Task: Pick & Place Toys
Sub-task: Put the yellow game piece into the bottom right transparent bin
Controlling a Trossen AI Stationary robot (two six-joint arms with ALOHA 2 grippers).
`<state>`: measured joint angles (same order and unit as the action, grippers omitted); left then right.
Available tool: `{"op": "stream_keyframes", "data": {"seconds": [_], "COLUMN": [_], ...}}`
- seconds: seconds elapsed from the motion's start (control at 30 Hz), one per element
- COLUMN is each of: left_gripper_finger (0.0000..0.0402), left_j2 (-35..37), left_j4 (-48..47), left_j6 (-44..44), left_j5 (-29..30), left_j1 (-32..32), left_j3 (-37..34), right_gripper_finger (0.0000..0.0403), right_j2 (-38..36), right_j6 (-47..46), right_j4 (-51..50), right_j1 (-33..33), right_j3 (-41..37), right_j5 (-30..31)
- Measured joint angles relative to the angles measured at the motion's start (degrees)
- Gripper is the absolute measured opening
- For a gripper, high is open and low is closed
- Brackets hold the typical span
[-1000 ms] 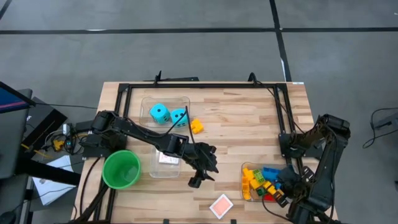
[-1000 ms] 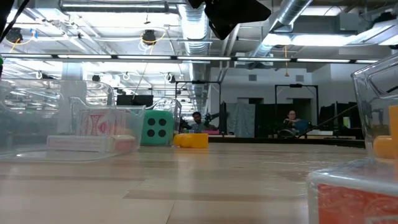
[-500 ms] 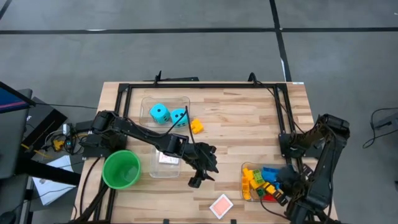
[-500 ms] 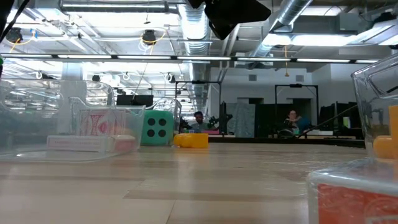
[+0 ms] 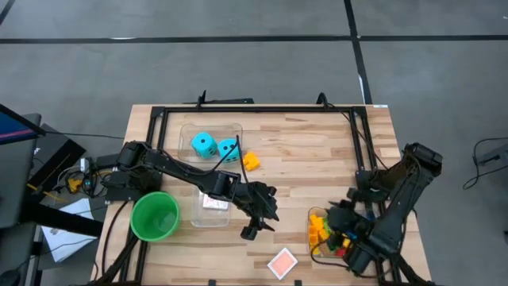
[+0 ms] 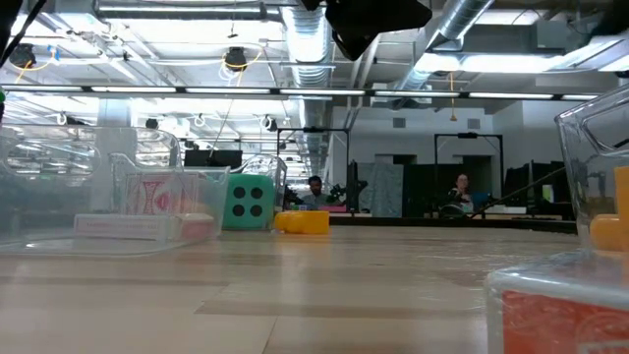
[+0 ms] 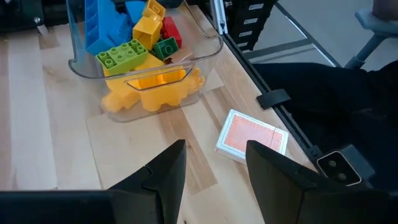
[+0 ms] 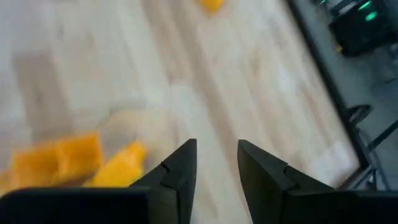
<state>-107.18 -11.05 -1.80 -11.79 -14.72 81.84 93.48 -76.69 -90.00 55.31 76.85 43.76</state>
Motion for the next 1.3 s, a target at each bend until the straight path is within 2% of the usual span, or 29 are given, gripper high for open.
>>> {"op": "stream_keyframes", "data": {"seconds": [0.1, 0.27, 0.37, 0.53, 0.63, 0.83, 0.93, 1.03, 1.17, 1.23, 1.3], "left_gripper_finger": [0.0165, 0.02, 0.0249, 0.0353, 0.0392, 0.0357, 0.0341, 0.0327, 0.0313, 0.0309, 0.0308], "left_j2": [0.0, 0.0, 0.0, 0.0, 0.0, 0.0, -0.1, -2.1, -8.7, -12.8, -16.5], "left_j4": [0.0, 1.9, 4.0, 3.5, 0.5, -7.6, -12.9, -23.7, -42.0, -48.9, -53.9], "left_j6": [-3.2, -9.6, -12.7, -19.4, -23.9, -24.5, -21.9, -15.9, -11.9, -12.7, -14.9], "left_j5": [1.4, 17.5, 27.0, 44.0, 50.6, 48.3, 42.9, 35.3, 28.1, 28.3, 31.2], "left_j1": [-0.3, -3.1, -4.3, -4.2, -2.3, 5.1, 9.5, 13.9, 17.4, 17.7, 17.4], "left_j3": [0.0, 0.0, 0.0, 0.0, 0.4, 4.8, 8.4, 13.6, 20.1, 22.4, 23.1], "right_gripper_finger": [0.0112, 0.0161, 0.0218, 0.0314, 0.0357, 0.0396, 0.0396, 0.0392, 0.0389, 0.0389, 0.0389], "right_j2": [-1.9, -3.6, -3.8, -3.8, -3.8, -3.9, -3.9, -3.9, -3.9, -3.9, -3.9], "right_j6": [-2.3, -2.2, -2.9, -3.0, -3.1, -3.2, -2.4, -1.3, -0.3, 0.2, 0.7], "right_j4": [0.0, 2.4, 2.2, 1.7, 0.5, 0.0, 0.0, 0.0, 0.0, 0.0, 0.0], "right_j1": [-2.9, -5.0, -5.1, -5.1, -5.1, -5.6, -5.6, -5.6, -5.8, -6.1, -6.4], "right_j3": [0.0, 0.0, 0.0, -1.3, -1.6, -1.7, -1.7, -1.7, -1.7, -1.7, -1.7], "right_j5": [2.1, 5.1, 5.4, 5.0, 4.8, 4.8, 4.8, 4.9, 5.1, 5.1, 5.2]}}
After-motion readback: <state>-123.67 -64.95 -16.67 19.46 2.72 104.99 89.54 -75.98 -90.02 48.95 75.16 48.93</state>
